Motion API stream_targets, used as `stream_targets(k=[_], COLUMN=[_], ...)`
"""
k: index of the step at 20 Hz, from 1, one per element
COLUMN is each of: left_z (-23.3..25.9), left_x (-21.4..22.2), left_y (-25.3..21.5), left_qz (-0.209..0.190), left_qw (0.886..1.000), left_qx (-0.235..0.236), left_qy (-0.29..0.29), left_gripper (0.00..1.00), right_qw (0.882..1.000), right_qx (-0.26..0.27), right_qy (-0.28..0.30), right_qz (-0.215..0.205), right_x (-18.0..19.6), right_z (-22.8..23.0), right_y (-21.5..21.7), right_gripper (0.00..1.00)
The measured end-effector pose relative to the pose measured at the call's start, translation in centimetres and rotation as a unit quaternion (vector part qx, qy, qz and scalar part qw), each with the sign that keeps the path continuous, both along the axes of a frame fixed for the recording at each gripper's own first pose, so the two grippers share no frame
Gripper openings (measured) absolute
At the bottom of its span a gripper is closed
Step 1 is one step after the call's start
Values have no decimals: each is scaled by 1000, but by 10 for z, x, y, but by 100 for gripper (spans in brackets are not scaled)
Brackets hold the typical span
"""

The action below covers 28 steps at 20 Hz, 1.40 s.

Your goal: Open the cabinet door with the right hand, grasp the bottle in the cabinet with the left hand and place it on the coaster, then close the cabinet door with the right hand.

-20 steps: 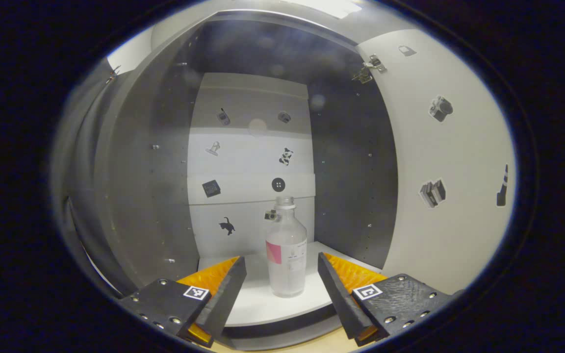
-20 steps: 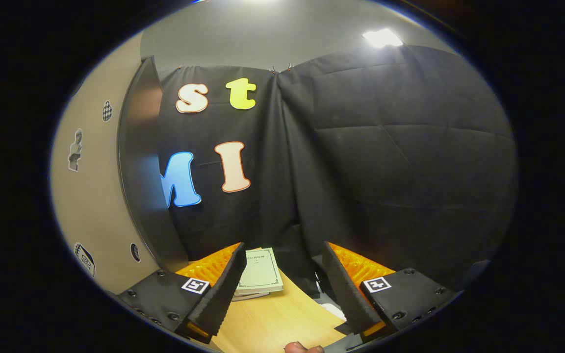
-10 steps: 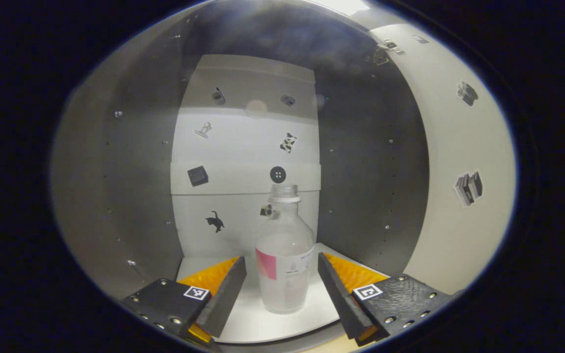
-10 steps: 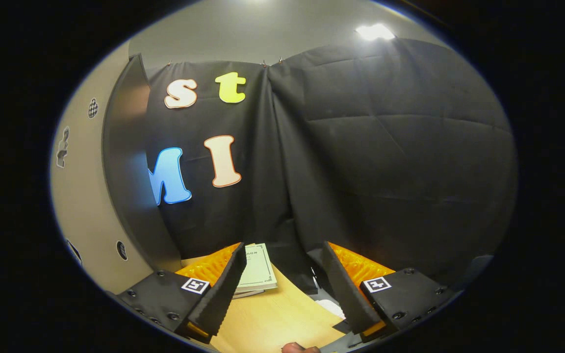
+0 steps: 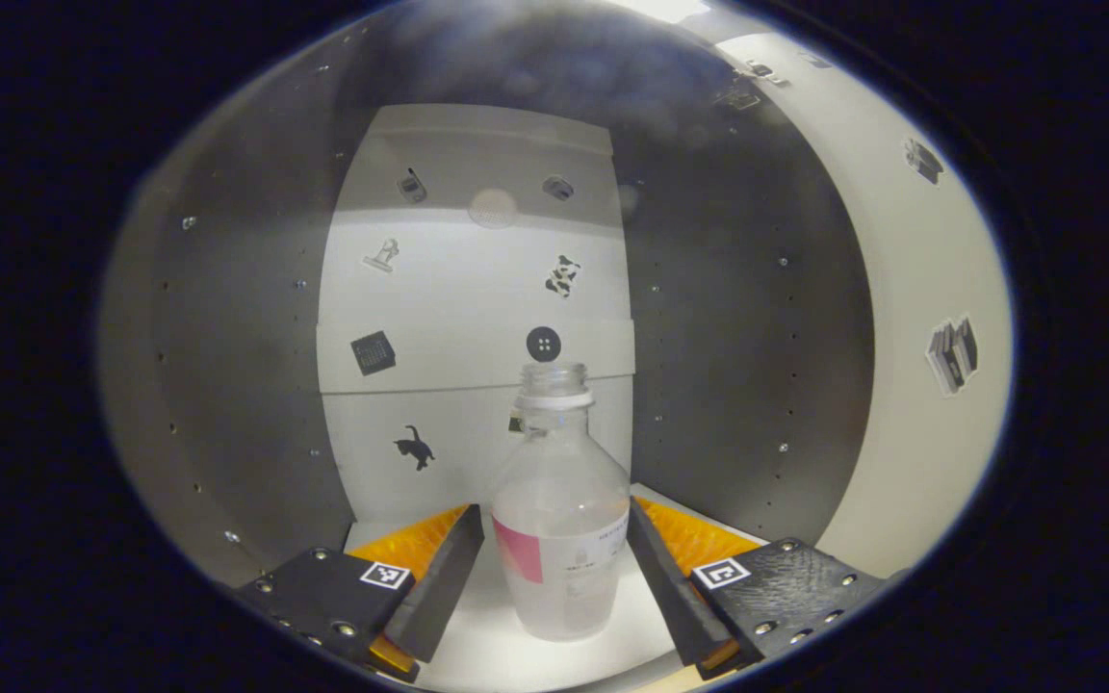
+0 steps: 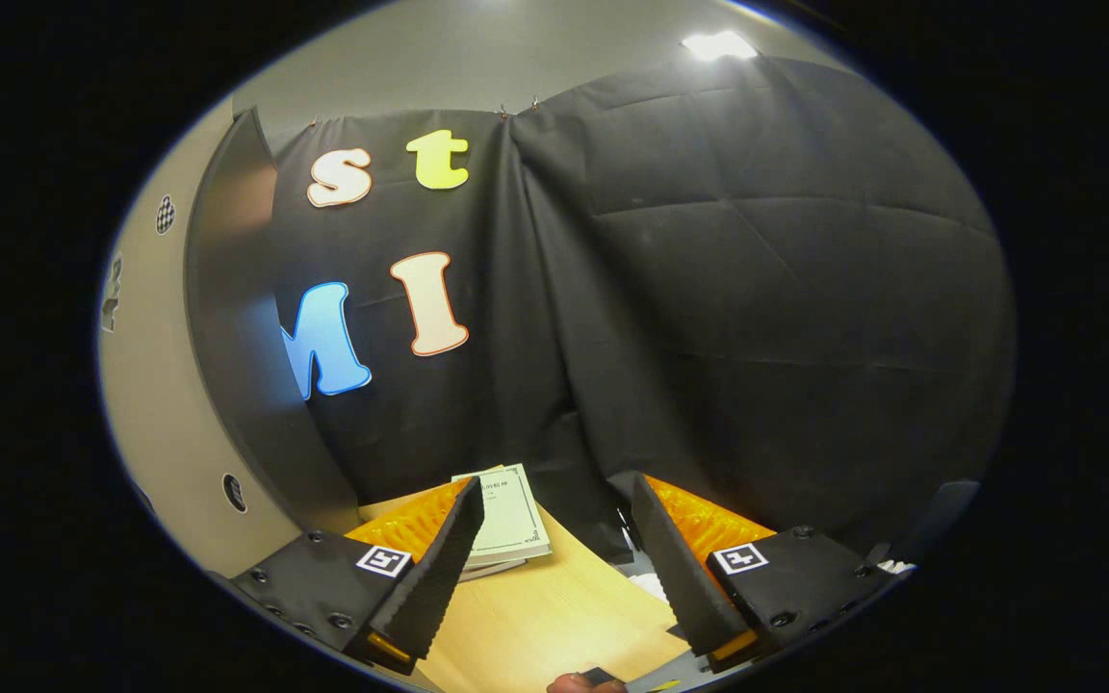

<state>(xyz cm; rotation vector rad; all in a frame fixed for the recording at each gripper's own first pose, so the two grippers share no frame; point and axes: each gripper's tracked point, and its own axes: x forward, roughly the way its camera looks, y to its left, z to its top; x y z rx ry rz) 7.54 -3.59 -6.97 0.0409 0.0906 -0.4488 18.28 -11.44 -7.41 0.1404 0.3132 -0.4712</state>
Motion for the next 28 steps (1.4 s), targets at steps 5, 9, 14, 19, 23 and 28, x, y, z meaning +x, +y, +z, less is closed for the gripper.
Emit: stream_targets(k=[5, 9, 14, 19, 23, 28], left_z=[-1, -1, 12, 17, 19, 20], left_x=[-5, -7, -8, -9, -13, -23], left_y=[-3, -4, -15, -13, -7, 0], left_qz=[-9, -10, -34, -41, -44, -53], left_qw=[1000, 1000, 999, 998, 998, 998], left_qx=[-2, -7, -39, -39, -23, -8], left_qy=[8, 11, -12, -25, -33, -45], left_gripper=[74, 73, 74, 72, 72, 70], right_qw=[1000, 1000, 1000, 1000, 1000, 999], right_qx=[-8, -2, 2, 14, 9, 15], right_qy=[9, 10, 11, 3, 1, -7], right_qz=[11, 17, 17, 20, 27, 30], right_x=[7, 10, 12, 14, 13, 8], right_z=[-5, -9, -11, -13, -12, -9], right_y=[9, 13, 16, 23, 31, 40], right_gripper=[98, 98, 98, 98, 98, 98])
